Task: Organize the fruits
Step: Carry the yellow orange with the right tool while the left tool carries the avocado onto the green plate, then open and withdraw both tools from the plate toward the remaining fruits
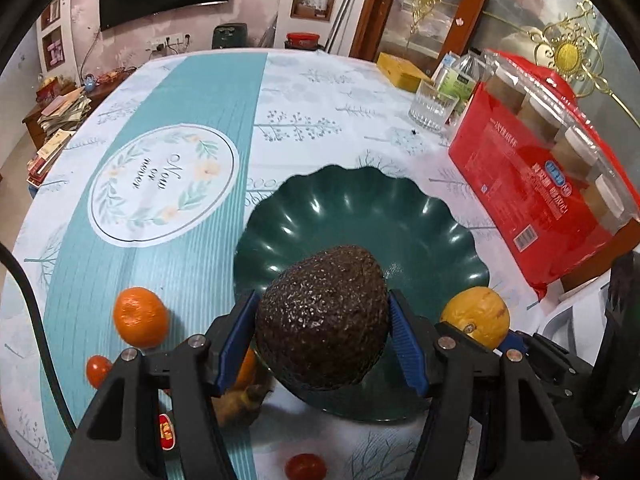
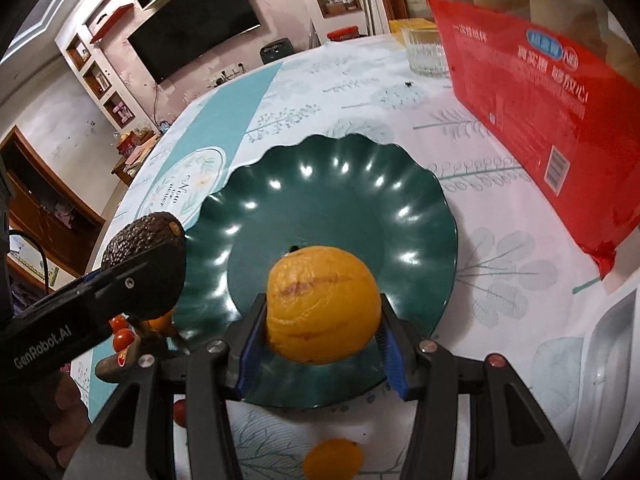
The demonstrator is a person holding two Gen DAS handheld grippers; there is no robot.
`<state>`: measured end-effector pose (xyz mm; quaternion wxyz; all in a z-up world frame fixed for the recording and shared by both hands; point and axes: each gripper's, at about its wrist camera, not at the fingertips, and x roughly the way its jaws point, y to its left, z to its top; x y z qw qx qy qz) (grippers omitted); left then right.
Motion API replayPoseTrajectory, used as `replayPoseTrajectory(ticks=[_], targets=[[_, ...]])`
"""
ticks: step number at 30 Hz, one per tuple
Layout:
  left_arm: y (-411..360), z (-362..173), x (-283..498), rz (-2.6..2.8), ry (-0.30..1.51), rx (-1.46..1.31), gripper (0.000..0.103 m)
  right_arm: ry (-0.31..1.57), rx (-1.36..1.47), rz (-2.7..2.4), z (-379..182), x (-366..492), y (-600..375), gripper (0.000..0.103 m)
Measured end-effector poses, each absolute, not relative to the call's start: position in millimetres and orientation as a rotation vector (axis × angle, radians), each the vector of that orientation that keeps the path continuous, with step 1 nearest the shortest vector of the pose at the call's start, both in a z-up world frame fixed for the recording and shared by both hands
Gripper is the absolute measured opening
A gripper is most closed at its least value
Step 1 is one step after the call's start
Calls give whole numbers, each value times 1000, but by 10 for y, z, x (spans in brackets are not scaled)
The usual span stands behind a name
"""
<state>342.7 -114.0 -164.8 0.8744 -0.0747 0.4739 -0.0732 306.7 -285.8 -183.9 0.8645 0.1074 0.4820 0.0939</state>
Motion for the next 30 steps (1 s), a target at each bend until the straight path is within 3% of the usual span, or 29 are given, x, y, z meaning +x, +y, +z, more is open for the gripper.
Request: replayPoseTrajectory(ticks=[4,8,18,30], targets=[[-1145,-1673,3449,-163,989,-156,64,1000,244,206,-1839,3099,-2889,53],[-1144,-1546,3394,-150,1005,-112,77,1041,267,185,-1827,3140,-2925,54],[-935,-1264,3022,-118,1060,-98,80,1080,343,166,-1621,2968,-3036,55],[-537,-989,2203,-153,1017,-104,79,1069,373,105,-1353,2155,-2909,55]])
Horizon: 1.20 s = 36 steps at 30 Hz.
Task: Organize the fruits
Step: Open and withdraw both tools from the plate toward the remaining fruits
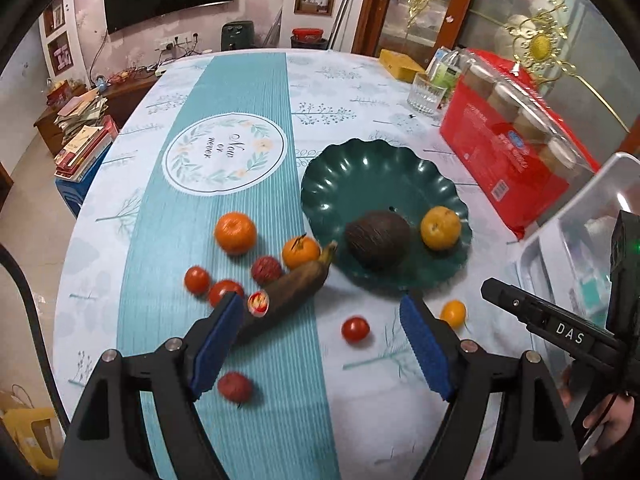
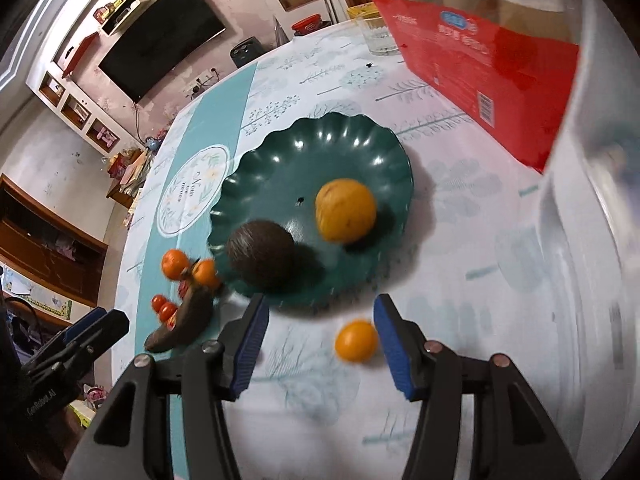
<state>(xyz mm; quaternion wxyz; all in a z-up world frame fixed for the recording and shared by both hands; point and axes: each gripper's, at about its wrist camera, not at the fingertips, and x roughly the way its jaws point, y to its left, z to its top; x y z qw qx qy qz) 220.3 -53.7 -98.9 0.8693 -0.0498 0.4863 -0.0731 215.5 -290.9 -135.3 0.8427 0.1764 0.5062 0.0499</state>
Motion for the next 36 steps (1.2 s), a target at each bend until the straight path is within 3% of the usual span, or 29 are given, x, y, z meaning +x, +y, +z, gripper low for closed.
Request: replayPoseTrajectory(ticks=[18,36], targets=[[243,-855,1206,-142,972,-112,79,1018,384,51,-1275,1035,-2382,56],[392,-1176,1240,-106,1033,-152,79,1015,354,24,-1345,1028,-2531,57]])
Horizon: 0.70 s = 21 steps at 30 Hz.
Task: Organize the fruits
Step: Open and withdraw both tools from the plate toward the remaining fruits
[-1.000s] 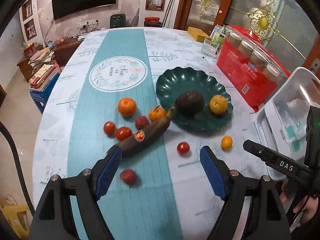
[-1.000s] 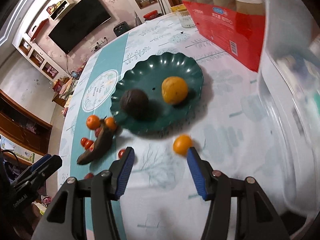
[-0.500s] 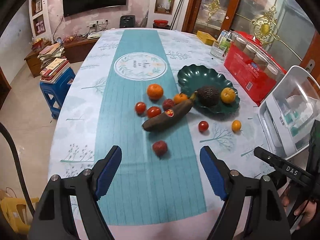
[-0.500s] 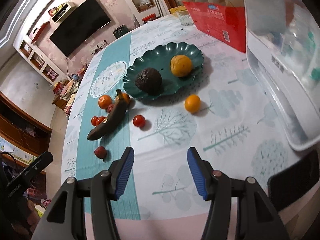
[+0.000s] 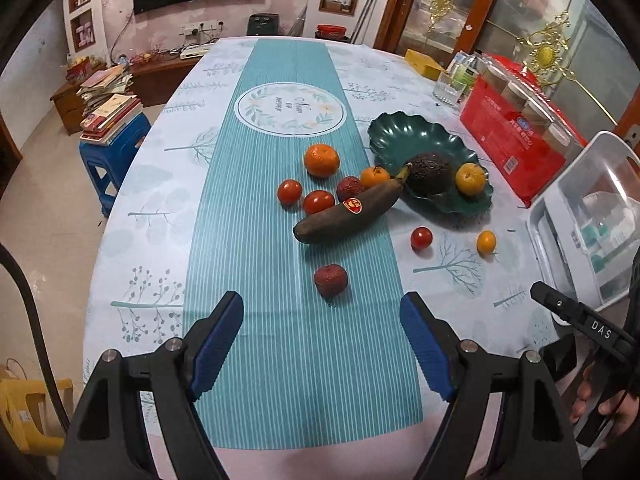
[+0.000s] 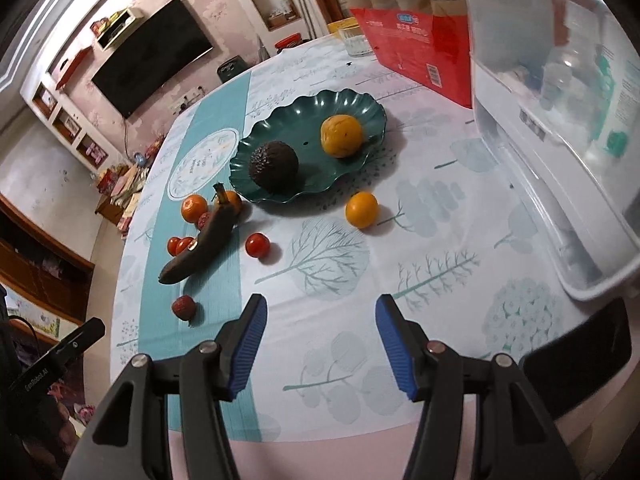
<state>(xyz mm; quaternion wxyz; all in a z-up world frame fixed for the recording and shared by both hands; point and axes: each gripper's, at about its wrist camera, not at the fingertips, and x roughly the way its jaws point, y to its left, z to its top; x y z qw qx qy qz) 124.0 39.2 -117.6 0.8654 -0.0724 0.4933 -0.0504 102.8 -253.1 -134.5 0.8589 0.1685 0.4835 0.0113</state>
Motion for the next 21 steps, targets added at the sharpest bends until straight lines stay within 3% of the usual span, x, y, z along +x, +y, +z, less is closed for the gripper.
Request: replayPoseTrajectory(ticks=[10,21], targets=[[224,-1424,1450,43,1032,-236,79,1062,245,116,-1463,1543,-2744,57],[179,-1892,1720,187,1173,-332,80,1046,155,198,-1746,1899,-2840,57]])
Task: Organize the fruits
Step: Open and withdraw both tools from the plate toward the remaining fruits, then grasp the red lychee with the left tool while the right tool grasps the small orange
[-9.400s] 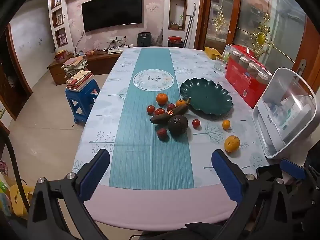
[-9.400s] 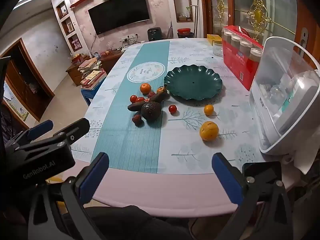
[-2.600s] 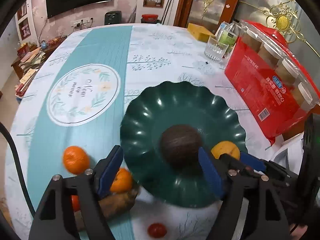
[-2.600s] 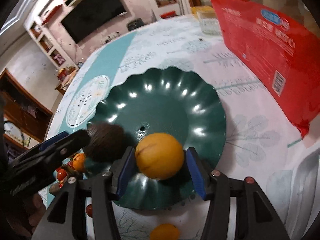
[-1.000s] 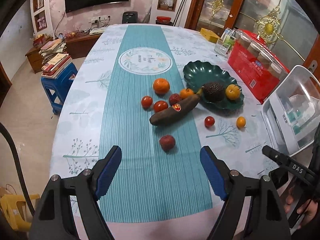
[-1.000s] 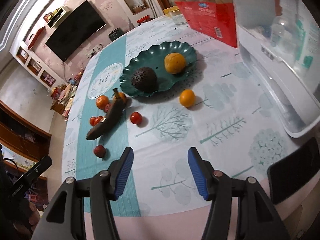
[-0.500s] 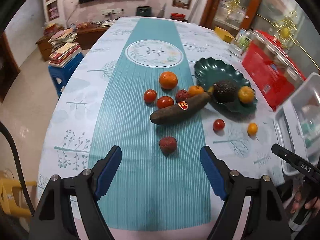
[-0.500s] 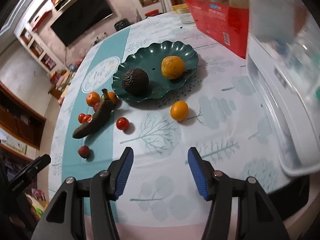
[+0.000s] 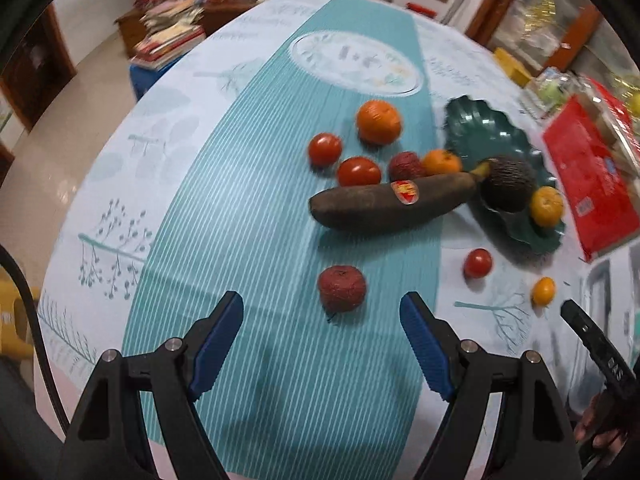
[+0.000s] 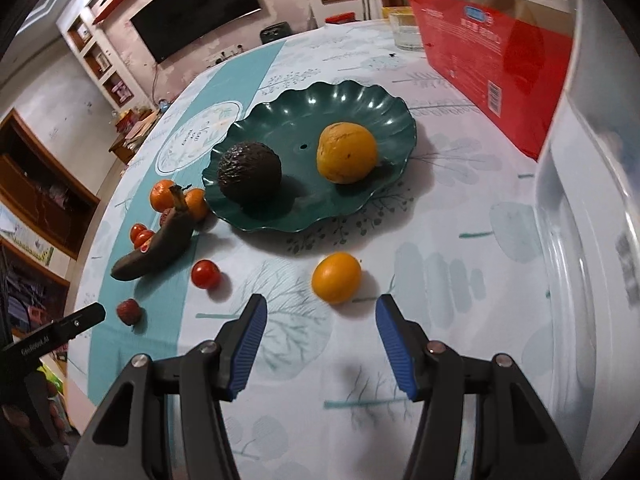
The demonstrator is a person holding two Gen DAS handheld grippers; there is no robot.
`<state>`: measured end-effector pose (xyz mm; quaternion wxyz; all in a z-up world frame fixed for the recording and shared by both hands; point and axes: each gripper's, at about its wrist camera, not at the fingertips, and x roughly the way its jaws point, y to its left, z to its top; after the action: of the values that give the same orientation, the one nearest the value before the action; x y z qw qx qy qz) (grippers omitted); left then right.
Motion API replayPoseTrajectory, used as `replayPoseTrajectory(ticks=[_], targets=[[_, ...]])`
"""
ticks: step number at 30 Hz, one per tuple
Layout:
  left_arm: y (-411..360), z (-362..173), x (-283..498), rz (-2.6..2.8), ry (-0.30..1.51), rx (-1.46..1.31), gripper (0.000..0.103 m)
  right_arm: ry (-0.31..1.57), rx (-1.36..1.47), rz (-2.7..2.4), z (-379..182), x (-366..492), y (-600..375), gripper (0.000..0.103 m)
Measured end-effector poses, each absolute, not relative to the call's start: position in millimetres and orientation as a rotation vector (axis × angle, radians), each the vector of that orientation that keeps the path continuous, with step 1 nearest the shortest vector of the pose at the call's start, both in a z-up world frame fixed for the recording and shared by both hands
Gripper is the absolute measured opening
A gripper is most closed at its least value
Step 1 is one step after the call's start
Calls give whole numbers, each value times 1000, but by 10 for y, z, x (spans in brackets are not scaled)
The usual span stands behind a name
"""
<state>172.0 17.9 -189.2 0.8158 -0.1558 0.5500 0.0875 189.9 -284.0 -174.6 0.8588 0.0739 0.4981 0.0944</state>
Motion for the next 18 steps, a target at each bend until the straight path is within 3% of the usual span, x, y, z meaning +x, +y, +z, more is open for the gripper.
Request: replayPoseTrajectory(ticks=[18], targets=[[144,-2231,1924,255,1232,-448,81,1023,46,262,-2091,2077,-2809,57]])
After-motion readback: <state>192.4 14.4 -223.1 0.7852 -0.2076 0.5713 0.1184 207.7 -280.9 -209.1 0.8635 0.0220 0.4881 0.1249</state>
